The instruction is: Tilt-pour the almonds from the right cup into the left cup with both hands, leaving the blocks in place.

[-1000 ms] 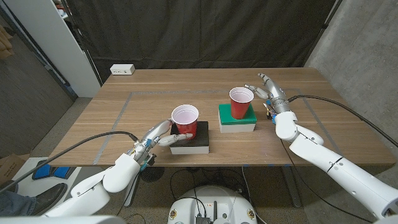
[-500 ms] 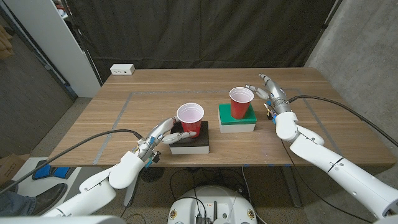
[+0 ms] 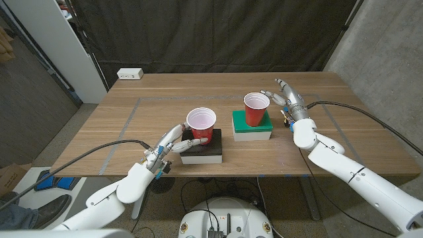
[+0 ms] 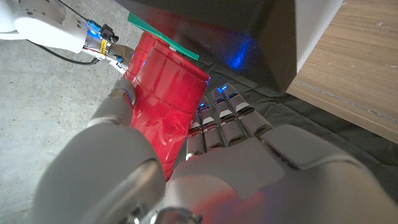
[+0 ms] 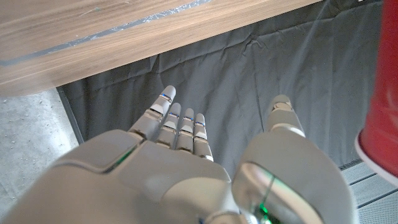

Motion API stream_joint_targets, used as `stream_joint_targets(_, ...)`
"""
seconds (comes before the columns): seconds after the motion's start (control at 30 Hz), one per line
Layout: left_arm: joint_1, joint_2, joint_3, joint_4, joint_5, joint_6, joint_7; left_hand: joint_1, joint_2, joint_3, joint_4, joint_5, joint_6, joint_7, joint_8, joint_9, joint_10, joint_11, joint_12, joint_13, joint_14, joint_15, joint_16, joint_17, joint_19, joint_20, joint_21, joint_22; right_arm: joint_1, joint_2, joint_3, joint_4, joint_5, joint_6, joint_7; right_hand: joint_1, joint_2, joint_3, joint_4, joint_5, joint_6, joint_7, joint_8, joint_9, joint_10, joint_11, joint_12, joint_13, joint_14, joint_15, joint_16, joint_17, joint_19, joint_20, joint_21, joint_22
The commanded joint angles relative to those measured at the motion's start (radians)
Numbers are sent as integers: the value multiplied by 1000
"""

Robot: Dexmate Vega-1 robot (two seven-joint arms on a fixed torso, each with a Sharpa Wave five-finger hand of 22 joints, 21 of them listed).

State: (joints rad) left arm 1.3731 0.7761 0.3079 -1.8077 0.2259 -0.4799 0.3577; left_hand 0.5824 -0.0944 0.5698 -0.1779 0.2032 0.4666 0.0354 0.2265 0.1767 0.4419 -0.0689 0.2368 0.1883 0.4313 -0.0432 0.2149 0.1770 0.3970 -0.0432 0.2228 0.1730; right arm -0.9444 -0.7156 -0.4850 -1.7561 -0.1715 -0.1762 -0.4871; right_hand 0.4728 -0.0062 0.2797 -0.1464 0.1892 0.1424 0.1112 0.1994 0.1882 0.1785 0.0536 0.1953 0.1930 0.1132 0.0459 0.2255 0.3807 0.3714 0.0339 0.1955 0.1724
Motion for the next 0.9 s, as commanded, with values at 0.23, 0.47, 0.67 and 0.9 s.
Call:
stream_joint_targets(0.23, 13, -29, -11, 30, -157, -91, -48, 28, 7, -6, 2, 3, 26, 2, 5, 3, 20, 24, 4, 2, 22, -76, 5, 1, 21, -95, 6, 4, 28, 0, -18, 5, -9, -6, 31, 4, 10, 2, 2, 2, 3, 0, 3, 5, 9, -1, 7, 5, 8, 1, 7, 0, 9, 5, 4, 2)
stream_joint_targets(0.47, 20, -18, -27, 5, -187, -66, -85, 27, 4, -12, 4, 1, 23, 5, 0, 3, 13, 28, -2, 2, 16, -74, -1, 1, 19, -89, 3, 4, 15, -19, -11, -8, -6, 3, 40, 4, 11, 2, 2, 2, 4, 0, 4, 5, 11, -1, 7, 6, 8, 1, 7, 0, 10, 5, 4, 2)
stream_joint_targets(0.67, 33, -23, -56, -10, -192, -63, -76, 25, 4, -18, 7, 0, 25, 8, -3, 4, 14, 32, -4, 2, 19, -73, -1, 2, 20, -87, 2, 5, -20, -42, 9, -27, 5, 21, 37, 5, 11, 2, 2, 2, 6, -2, 4, 5, 11, -2, 7, 6, 10, -2, 8, 0, 10, 5, 4, 2)
stream_joint_targets(0.9, 37, -28, -79, -16, -206, -62, -84, 22, 2, -25, 9, -1, 32, 10, -4, 4, 20, 30, -5, 2, 22, -71, -1, 2, 22, -84, 1, 5, -76, -71, 44, -58, 24, 29, 24, 7, 12, 2, 2, 2, 8, -2, 5, 5, 14, -4, 8, 6, 11, -3, 9, 0, 12, 4, 5, 2)
